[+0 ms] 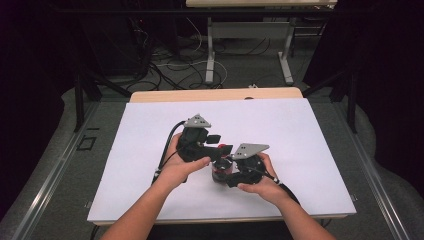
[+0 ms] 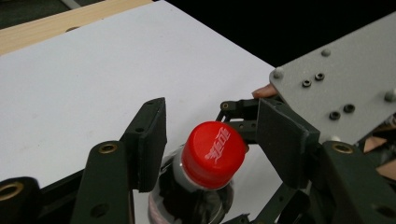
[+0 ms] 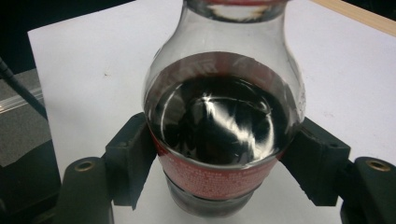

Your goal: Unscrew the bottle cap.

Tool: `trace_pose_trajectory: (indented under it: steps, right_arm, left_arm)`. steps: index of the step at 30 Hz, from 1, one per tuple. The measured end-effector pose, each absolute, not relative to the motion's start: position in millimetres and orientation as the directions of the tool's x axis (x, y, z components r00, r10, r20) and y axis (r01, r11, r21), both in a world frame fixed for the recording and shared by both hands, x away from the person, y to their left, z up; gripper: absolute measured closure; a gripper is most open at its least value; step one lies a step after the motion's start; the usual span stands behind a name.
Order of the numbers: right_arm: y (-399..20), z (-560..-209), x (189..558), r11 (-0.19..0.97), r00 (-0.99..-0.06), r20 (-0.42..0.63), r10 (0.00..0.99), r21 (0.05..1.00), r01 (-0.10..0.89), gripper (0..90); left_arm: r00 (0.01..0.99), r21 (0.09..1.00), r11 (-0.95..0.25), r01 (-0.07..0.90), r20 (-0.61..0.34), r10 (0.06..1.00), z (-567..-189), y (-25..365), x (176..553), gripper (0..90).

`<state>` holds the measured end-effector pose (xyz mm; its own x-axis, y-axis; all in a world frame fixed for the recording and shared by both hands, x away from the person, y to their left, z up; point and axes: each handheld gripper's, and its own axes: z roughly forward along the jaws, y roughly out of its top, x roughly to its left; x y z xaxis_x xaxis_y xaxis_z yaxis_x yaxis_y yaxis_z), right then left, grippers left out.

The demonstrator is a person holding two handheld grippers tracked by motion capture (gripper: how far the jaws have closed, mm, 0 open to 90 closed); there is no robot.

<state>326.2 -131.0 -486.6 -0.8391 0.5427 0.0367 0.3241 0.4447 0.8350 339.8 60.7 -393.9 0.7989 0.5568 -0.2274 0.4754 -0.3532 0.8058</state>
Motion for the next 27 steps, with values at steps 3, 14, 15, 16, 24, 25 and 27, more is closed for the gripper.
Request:
trace_pose_trajectory:
  steps: [3, 14, 15, 16, 24, 25, 27]
  right_arm:
    - [-130.8, -486.1, 325.7, 0.445, -0.844, 0.041, 0.535, 0.835, 0.323, 29.6]
    - [-127.9, -486.5, 323.4, 0.46, -0.861, 0.032, 0.508, 0.834, 0.303, 29.6]
    - [-127.9, -486.3, 323.1, 0.459, -0.862, 0.037, 0.506, 0.834, 0.305, 29.6]
    - [-128.0, -486.3, 323.2, 0.461, -0.863, 0.036, 0.504, 0.834, 0.304, 29.6]
    - [-127.4, -487.7, 323.4, 0.468, -0.862, 0.034, 0.505, 0.828, 0.307, 29.6]
    - [-127.3, -487.9, 323.5, 0.464, -0.859, 0.037, 0.51, 0.83, 0.311, 29.6]
    - [-127.8, -487.9, 323.8, 0.46, -0.854, 0.038, 0.519, 0.83, 0.316, 29.6]
  left_arm:
    - [0.819, 0.806, -0.379, 0.454, -0.211, 0.533, -394.2, 66.1, 340.6, 43.6]
    - [0.851, 0.804, -0.403, 0.437, -0.224, 0.475, -401.1, 68.8, 345.6, 46.2]
    - [0.855, 0.804, -0.406, 0.434, -0.226, 0.466, -401.5, 68.5, 346.4, 47.2]
    - [0.862, 0.802, -0.416, 0.429, -0.226, 0.453, -401.4, 68.6, 347.6, 48.3]
    - [0.856, 0.804, -0.409, 0.432, -0.223, 0.466, -402.5, 61.4, 345.8, 61.2]
    - [0.854, 0.803, -0.409, 0.433, -0.221, 0.471, -402.2, 60.8, 345.4, 61.5]
    - [0.842, 0.806, -0.393, 0.442, -0.222, 0.493, -402.3, 59.4, 344.4, 61.9]
